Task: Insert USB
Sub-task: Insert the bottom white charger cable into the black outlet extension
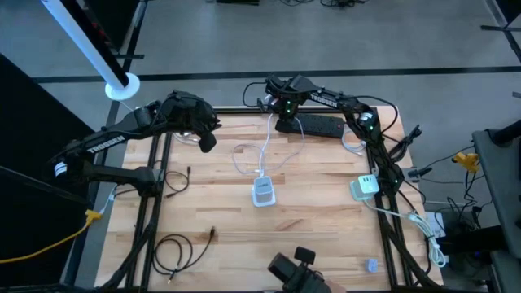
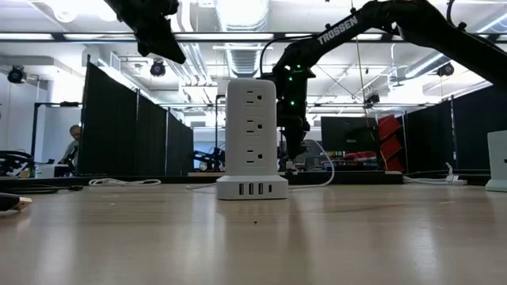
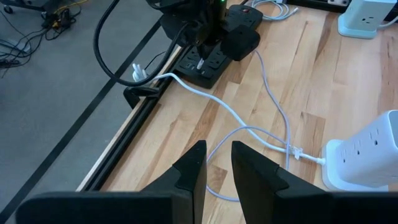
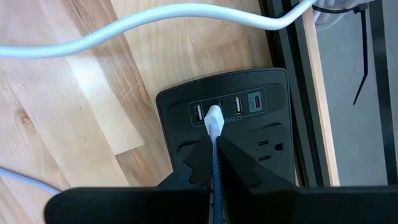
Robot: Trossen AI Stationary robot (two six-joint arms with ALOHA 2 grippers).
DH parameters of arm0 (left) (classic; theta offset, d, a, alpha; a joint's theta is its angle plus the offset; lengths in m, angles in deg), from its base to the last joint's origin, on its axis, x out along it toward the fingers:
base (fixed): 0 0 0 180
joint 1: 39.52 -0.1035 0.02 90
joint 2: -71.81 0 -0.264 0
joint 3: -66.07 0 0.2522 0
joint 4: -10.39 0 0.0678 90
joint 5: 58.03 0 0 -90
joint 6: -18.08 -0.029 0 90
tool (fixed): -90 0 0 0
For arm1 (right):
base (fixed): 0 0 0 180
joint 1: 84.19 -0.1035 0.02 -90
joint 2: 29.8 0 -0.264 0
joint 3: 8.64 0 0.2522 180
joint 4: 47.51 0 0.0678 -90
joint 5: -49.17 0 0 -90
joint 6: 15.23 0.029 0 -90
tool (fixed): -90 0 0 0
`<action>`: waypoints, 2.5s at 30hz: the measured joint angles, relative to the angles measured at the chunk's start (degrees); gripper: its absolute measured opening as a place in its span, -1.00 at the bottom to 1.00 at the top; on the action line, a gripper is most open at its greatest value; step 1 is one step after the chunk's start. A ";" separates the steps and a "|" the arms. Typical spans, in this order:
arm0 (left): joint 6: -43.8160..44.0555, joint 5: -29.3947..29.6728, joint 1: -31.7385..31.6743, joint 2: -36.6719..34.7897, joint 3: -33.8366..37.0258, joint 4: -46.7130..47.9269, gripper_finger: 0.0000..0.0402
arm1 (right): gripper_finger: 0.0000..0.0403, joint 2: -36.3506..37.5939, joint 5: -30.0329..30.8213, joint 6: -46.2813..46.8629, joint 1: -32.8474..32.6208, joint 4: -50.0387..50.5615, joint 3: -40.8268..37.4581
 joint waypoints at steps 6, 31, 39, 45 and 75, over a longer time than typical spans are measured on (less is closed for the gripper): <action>-0.05 0.01 -0.01 0.00 0.00 -0.04 -0.68 | -1.00 0.02 0.00 0.00 0.26 -0.02 0.00; -1.10 0.15 -0.02 0.00 0.00 -0.63 -0.68 | -1.00 0.92 0.00 0.37 1.53 0.21 2.29; -1.11 0.17 0.00 0.00 0.00 -0.60 -0.68 | -1.00 -0.27 -1.47 0.41 1.57 0.20 2.12; -1.40 0.22 0.00 0.00 0.00 -0.22 -0.68 | -1.00 -0.31 -1.01 0.40 1.55 0.11 2.06; -1.55 0.22 0.00 0.00 0.07 -0.15 -0.68 | -1.00 -0.31 -1.09 0.46 1.64 0.00 1.35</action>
